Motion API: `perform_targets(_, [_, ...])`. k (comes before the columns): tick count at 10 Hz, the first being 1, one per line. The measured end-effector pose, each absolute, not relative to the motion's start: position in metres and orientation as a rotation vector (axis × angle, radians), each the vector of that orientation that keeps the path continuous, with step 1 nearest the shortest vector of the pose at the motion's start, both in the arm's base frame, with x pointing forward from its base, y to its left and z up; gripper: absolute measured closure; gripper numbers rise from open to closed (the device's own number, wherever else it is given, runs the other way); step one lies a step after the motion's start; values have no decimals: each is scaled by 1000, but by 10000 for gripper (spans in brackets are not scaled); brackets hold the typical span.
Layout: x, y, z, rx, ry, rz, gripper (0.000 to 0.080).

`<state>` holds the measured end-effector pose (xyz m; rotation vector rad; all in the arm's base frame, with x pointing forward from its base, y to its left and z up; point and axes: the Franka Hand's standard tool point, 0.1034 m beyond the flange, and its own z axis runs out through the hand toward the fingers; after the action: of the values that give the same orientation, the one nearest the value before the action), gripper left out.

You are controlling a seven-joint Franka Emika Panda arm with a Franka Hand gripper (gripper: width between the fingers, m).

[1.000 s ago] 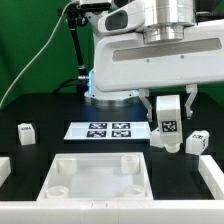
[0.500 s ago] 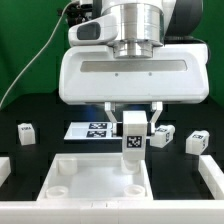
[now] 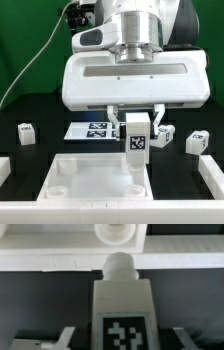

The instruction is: Assemble one leg

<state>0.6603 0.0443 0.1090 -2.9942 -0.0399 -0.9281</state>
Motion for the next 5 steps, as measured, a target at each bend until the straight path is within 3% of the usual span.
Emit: perform_targets(5, [653, 43, 84, -3001, -19, -906, 519])
